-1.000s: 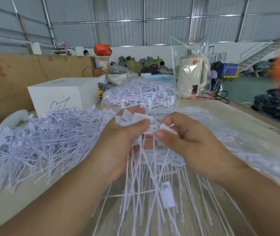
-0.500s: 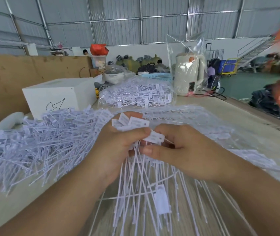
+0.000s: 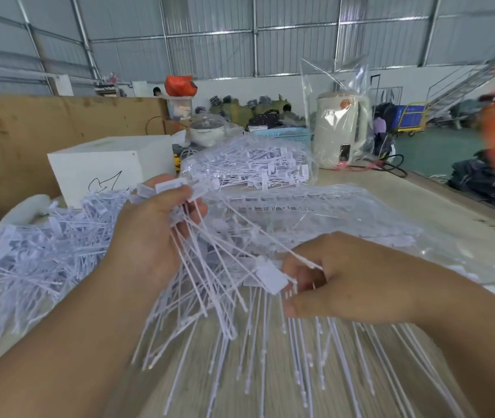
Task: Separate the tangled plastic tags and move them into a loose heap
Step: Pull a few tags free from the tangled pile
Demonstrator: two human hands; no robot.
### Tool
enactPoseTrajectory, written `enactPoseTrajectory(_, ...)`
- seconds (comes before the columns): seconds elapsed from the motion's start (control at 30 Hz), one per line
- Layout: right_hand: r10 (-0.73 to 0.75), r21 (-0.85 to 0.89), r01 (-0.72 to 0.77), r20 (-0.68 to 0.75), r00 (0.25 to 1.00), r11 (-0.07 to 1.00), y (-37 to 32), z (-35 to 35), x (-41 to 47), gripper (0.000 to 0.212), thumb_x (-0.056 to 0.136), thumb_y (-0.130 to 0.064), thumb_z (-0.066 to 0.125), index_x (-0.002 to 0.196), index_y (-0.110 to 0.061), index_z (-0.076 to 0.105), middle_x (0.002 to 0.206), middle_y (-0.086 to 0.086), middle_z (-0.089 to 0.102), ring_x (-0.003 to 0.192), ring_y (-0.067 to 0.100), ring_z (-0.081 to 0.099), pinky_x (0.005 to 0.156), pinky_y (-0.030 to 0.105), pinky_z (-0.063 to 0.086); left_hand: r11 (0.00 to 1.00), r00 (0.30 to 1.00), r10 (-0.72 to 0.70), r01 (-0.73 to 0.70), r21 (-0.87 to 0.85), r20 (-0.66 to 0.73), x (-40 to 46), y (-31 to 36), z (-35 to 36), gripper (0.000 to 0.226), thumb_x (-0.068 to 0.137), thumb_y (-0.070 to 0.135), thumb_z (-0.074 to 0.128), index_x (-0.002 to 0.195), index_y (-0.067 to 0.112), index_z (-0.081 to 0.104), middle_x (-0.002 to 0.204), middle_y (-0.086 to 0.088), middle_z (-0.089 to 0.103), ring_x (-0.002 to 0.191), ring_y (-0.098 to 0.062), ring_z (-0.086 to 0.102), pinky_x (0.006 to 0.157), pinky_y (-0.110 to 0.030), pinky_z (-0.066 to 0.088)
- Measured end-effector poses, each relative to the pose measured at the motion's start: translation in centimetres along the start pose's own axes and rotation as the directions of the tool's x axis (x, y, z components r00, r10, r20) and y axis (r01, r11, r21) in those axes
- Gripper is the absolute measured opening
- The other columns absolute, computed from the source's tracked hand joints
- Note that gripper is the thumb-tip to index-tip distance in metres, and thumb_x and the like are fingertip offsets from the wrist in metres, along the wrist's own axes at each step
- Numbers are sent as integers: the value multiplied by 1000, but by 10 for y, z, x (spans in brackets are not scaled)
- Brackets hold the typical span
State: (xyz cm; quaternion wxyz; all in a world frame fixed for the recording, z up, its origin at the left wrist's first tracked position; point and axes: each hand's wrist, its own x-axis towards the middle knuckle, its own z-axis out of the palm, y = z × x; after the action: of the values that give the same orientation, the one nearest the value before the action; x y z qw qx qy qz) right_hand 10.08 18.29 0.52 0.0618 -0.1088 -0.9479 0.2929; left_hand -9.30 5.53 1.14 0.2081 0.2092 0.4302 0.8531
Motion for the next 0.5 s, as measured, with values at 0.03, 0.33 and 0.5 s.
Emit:
enactPoseTrajectory(0.03,3,-11,-3,13,1000,1000,-1,3,0,22,77,-42,78,71,-50,58,67,-24,57,56,-4,52,57,16,38,1000,1000,-5,5,-14,0,2,1,-2,18,92,-3,56,87,14,54,72,0,64,54,-10,63,53,-20,53)
enactPoseTrajectory(0.33,-115,50,118,-62,991,992,-6,15,6,17,80,-53,71,71,-51,57,63,-22,55,54,-2,50,57,18,35,996,998,58,-58,69,-3,10,4,-8,18,94,1,56,104,13,47,98,-7,59,72,-14,65,54,-19,53)
enactPoseTrajectory(0.5,-180,149,231,-297,938,961,-10,20,9,33,94,-37,61,69,-17,62,56,-2,42,50,9,34,51,24,31,991,996,84,-84,100,8,2,-1,0,15,94,2,57,100,16,59,70,3,67,58,-11,65,54,-23,55)
